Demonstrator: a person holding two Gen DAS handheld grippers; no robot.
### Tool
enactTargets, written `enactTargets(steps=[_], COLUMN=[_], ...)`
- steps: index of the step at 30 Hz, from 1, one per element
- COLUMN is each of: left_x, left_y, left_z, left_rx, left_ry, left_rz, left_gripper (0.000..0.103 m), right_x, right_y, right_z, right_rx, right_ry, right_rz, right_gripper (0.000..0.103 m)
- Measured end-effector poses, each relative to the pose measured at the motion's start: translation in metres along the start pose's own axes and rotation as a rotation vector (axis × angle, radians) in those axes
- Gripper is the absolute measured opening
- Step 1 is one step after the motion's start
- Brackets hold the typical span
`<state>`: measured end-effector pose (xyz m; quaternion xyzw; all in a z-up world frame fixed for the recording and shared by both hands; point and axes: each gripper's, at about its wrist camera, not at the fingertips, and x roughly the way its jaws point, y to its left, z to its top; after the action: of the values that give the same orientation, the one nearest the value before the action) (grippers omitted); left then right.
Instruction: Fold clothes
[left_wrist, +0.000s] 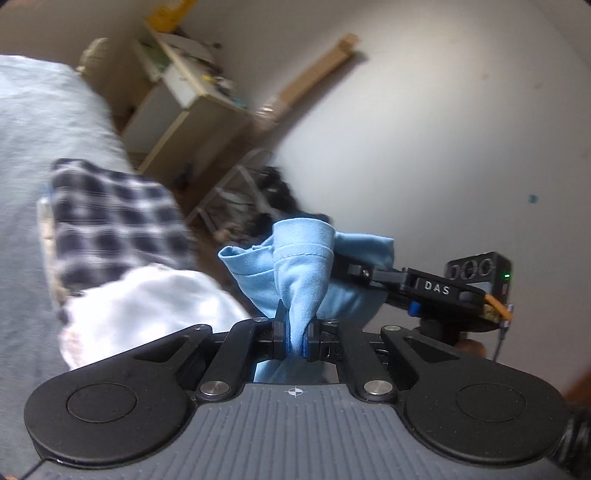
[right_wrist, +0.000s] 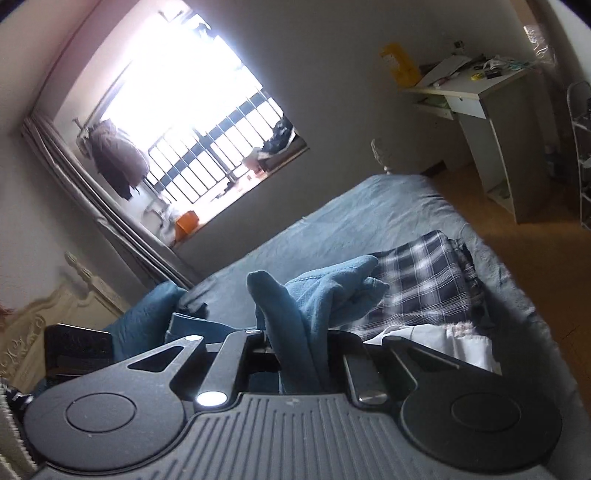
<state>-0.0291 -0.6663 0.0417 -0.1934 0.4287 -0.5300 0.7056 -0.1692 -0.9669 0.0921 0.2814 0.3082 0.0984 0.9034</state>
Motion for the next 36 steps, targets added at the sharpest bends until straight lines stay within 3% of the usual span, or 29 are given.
enactTargets(steps=[5,13,17,19,22,29,33,36], left_x=[0.023,0.037,0.040,0.042,0.040,0.042,0.045,0.046], left_y=[0.069,0.128,0.144,0.152,0.155,0.149,0.145,0.140], left_z=[0.000,-0.006,-0.006,-0.004,-0.002,0.002,0.004,0.004], left_rx=[-0.036,-0.126,-0.191,-0.236,-0.273,-0.263,-0.257,-0.236], left_ry=[0.020,0.051,0.080,0.086,0.095,0.108,0.118,0.130], left_rz=[0.074,-0.025,-0.046,-0.064,-0.085,-0.051,-0.015,0.021], left_gripper=[0.004,0.005,0.016,0.023,0.036,0.037,0.037,0.037], right_x=[0.071,0.125,0.137,0.138,0.124,0.020,-0.051,-0.081], right_y=[-0.028,-0.052,-0.055,-0.060,-0.077,-0.087,-0.058,-0.040], right_z=[-0.012,-0.022,-0.026,-0.025,-0.021,-0.043,-0.095,-0.147], right_rx=[-0.016,-0.015,0.017,0.078,0.251,0.598,0.720,0.845], right_ry=[0.064,0.082,0.090,0.086,0.009,-0.315,-0.474,-0.529], right_rz=[-0.123,-0.213,-0.246,-0.272,-0.272,-0.217,-0.227,-0.291], right_gripper=[0.011,0.012,0.013,0.021,0.051,0.055,0.055,0.055])
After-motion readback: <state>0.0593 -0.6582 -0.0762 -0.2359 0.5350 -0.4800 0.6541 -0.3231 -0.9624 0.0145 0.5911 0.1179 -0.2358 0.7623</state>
